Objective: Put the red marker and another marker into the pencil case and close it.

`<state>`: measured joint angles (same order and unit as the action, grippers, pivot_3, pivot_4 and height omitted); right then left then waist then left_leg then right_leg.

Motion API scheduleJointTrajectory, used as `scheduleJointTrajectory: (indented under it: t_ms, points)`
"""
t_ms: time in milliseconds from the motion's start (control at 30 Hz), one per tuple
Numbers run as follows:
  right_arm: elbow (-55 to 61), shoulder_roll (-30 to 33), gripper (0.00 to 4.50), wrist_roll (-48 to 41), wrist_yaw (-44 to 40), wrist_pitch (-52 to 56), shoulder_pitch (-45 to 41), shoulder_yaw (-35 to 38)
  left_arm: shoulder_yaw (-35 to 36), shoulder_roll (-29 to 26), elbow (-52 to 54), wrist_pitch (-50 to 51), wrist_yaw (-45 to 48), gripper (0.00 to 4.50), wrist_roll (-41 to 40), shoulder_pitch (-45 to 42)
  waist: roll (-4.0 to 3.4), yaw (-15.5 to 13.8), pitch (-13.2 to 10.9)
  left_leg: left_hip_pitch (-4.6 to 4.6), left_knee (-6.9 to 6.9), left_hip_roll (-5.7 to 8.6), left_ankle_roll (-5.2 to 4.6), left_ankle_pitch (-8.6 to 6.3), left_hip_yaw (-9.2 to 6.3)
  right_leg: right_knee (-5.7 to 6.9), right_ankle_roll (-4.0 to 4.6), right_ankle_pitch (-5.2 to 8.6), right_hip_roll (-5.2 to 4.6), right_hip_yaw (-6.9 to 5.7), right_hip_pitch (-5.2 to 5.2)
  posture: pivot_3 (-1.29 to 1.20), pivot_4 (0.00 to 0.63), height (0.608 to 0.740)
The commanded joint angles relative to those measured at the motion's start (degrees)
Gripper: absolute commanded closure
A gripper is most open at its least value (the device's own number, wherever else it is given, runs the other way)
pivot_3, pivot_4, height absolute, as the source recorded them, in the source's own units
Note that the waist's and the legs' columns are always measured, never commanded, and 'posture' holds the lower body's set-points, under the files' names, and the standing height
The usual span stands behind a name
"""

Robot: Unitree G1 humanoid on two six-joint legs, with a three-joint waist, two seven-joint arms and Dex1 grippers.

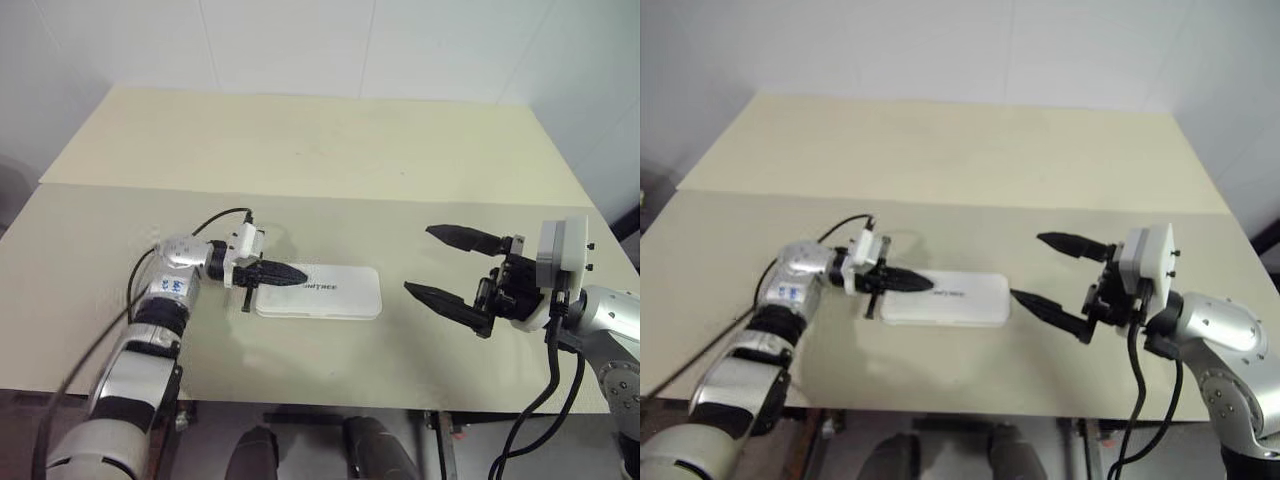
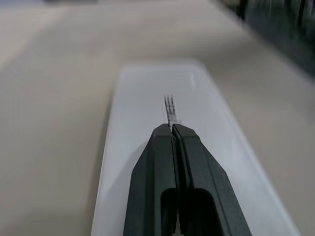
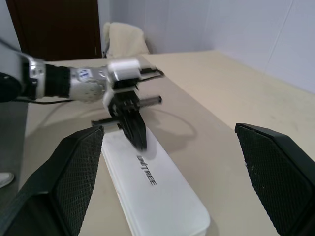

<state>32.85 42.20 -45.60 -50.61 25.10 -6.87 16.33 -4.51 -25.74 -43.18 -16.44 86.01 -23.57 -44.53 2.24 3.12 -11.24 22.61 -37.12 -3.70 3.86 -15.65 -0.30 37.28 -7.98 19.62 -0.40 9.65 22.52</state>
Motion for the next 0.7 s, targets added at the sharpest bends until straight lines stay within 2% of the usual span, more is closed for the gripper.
scheduleJointTrajectory:
  t_ms: [33, 133, 267, 433, 567, 700]
  points:
    - [-2.1, 1.36, 0.0, 0.7, -2.16, -1.63, -2.1, 0.6, 5.84, 0.4, 9.51, 3.12, 1.12, 4.46, -7.04, 2.69, 0.0, -0.06, 0.0, 0.13, -0.04, 0.0, 0.02, 0.01, -0.03, 0.1, 0.07, 0.06, 0.0, -0.06, 0.19, 0.0, 0.15, 0.74]
    - [-5.24, 1.74, 0.0, 2.0, -3.94, -2.3, -4.65, -0.22, 8.68, 0.02, 17.72, 7.3, -0.37, 4.46, -10.6, 6.6, -0.02, 0.0, -0.01, 0.12, 0.0, -0.05, 0.02, 0.01, -0.02, 0.12, 0.19, 0.14, -0.02, -0.12, 0.22, 0.0, 0.15, 0.74]
    - [-8.26, 2.2, 0.0, 3.59, -6.25, -3.16, -6.84, -1.03, 11.01, -3.72, 29.23, 8.48, -1.82, 4.46, -10.57, 14.25, -0.02, 0.09, -0.02, 0.11, -0.07, -0.04, 0.02, 0.01, -0.01, 0.12, 0.18, 0.13, -0.02, -0.11, 0.18, 0.0, 0.15, 0.74]
    - [-9.13, 3.26, 0.0, 4.01, -8.08, -2.96, -6.12, -0.63, 15.72, -8.55, 34.99, 8.72, -2.15, 4.46, -11.83, 21.51, -0.05, 0.19, -0.03, -0.08, -0.02, -0.04, 0.02, 0.01, 0.06, 0.12, 0.21, 0.15, -0.03, -0.07, 0.06, 0.0, 0.15, 0.74]
    - [-11.24, 4.43, 0.0, 4.62, -9.91, -3.33, -6.43, -0.62, 18.84, -10.97, 35.86, 8.07, -0.85, 3.52, -12.86, 23.99, -0.04, 0.03, -0.04, -0.11, -0.05, -0.03, 0.02, 0.01, 0.06, 0.11, 0.22, 0.15, -0.04, -0.07, 0.01, 0.0, 0.15, 0.74]
    - [-12.44, 4.5, 0.0, 4.92, -10.61, -3.3, -7.84, -1.2, 20.3, -12.2, 35.58, 8.0, 0.93, 2.14, -13.79, 24.84, -0.05, 0.13, -0.05, -0.13, -0.02, -0.01, 0.02, 0.01, 0.13, 0.04, 0.22, 0.15, -0.07, -0.06, -0.01, 0.0, 0.15, 0.74]
